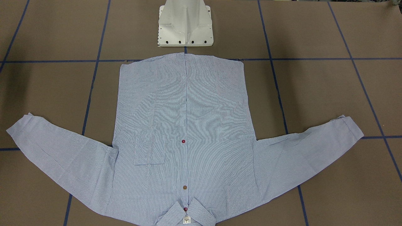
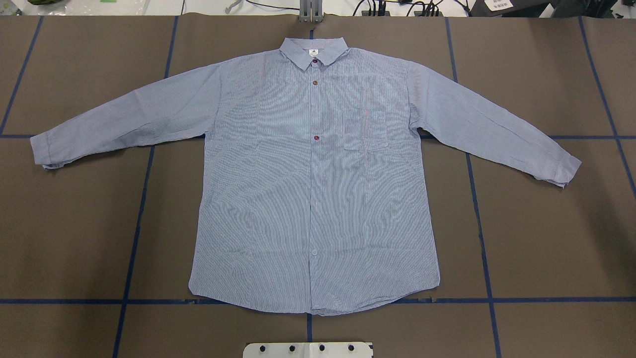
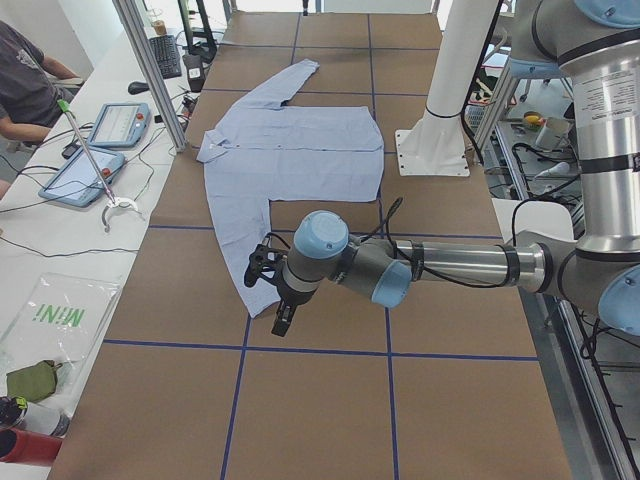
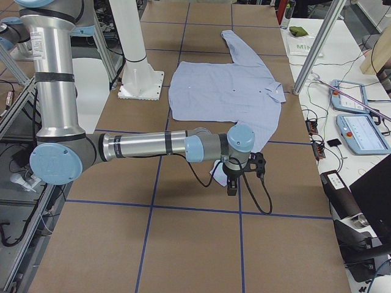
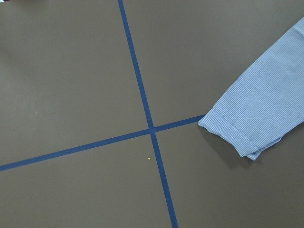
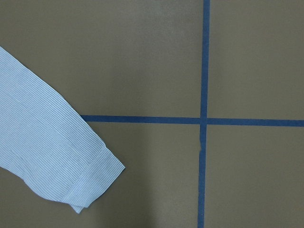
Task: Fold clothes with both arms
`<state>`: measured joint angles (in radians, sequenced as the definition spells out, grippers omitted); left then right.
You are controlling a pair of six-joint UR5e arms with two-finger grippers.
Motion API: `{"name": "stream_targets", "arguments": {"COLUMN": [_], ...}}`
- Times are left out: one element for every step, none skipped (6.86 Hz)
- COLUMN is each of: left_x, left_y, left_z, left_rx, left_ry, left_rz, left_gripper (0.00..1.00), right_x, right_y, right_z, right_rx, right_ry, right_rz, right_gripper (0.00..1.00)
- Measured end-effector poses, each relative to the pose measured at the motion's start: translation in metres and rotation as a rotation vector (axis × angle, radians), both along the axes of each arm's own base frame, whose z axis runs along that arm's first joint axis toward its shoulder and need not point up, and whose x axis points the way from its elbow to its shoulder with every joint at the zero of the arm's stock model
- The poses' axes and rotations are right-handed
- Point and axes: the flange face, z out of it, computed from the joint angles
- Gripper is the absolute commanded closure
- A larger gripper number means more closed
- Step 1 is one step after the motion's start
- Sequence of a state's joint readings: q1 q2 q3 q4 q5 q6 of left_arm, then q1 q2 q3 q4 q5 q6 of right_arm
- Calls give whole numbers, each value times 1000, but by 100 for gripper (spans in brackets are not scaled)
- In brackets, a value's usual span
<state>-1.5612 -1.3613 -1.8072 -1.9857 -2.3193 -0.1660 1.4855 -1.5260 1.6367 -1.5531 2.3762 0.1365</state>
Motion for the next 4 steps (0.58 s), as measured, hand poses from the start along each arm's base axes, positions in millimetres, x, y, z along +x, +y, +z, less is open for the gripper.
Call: {"name": "stream_targets", "arguments": {"left_x": [1,1,2,2], "left_y": [0,0,1,2], "left_z": [-5,-11,-14,-16], "left_rx": [-25,-31,-29,-25], "left_ry": [21,32,37,41], "left_rz": [-30,-44,-47,-45], "left_gripper": [0,0,0,1], "right_x": [0,0,-1,-1], "right_y": [0,0,1,2], "right_z": [0,0,0,2], "right_rx": [0,0,0,-5], "right_ry": [-2,-3,-4,-9], "right_rz": [-1,-1,-1,-2], "right_gripper": [0,0,0,0]}}
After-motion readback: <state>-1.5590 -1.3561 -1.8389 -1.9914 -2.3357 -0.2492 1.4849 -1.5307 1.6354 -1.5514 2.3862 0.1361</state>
